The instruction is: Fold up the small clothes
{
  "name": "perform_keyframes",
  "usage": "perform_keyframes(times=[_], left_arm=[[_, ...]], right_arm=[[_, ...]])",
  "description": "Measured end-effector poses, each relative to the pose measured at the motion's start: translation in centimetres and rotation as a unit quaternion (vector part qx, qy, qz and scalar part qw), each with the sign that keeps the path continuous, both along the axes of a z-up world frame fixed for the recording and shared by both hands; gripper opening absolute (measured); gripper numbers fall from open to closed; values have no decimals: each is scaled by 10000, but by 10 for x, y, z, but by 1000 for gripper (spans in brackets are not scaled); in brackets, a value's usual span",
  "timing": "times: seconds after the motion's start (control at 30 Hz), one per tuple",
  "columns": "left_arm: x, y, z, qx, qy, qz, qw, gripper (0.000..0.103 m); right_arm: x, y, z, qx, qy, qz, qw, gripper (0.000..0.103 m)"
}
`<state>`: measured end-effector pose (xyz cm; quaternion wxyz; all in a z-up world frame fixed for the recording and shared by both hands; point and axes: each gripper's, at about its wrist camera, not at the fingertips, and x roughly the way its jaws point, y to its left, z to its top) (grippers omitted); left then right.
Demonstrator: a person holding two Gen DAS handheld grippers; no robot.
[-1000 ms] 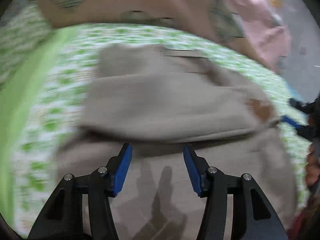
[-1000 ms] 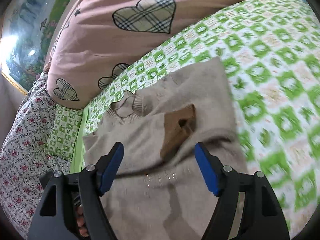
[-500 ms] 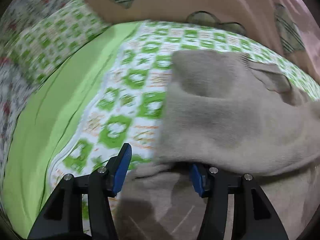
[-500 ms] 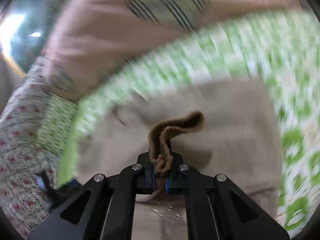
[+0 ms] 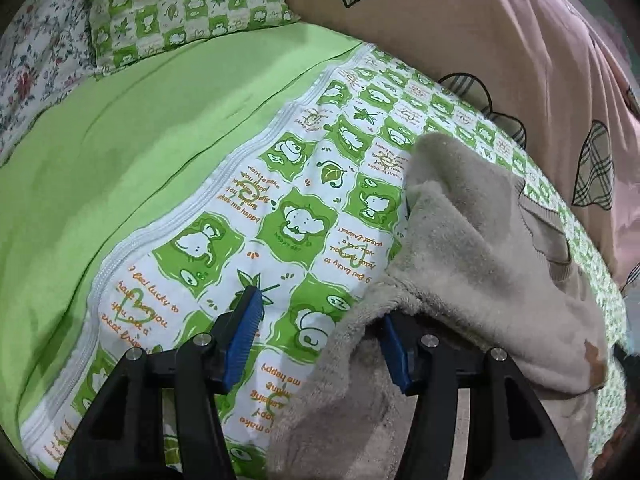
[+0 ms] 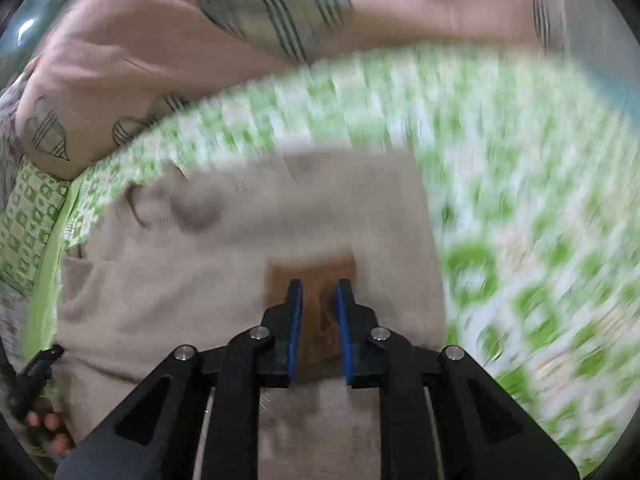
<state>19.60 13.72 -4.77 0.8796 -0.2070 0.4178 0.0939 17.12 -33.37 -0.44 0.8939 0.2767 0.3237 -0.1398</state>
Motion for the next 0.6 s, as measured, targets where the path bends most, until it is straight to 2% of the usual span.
perform_keyframes(times=[0.07, 0.1, 0.13, 0.17, 0.23, 0.33, 0.47, 0.5, 0.53, 0.6], left_arm=[[-1, 3, -1, -92, -98, 38, 9999, 58], [-3, 4, -1, -156, -150, 66, 9997, 58], [-10, 6, -2, -252, -204, 93, 9994, 58], [-11, 8, -2, -343, -244, 107, 9991, 58], [-10, 13, -5, -548, -301, 91, 9980, 58], [-14, 18, -6, -765, -408, 73, 9962, 58], [-17, 20, -8, -856, -483, 46, 9951, 58], [-17, 20, -8, -870, -498, 40, 9950, 58], [-18, 21, -9, -886, -516, 37, 9947, 58], [-18, 22, -9, -920, -561, 47, 9942, 58]], right_arm=[[11, 17, 33, -104, -563, 453, 9973, 37], [26, 29, 46, 25, -811, 1008, 9916, 60], [44, 42, 54, 305, -981, 1649, 9810, 74], [68, 56, 61, 774, -1179, 2346, 9618, 74], [117, 86, 69, 1160, -1287, 3229, 9304, 74], [188, 128, 66, 881, -903, 3842, 9146, 74], [262, 168, 49, 1200, -375, 4570, 8805, 74], [268, 177, 43, 1299, -230, 4855, 8642, 74], [280, 192, 35, 1449, 67, 5228, 8400, 74], [290, 206, 24, 1655, 405, 5536, 8152, 72]])
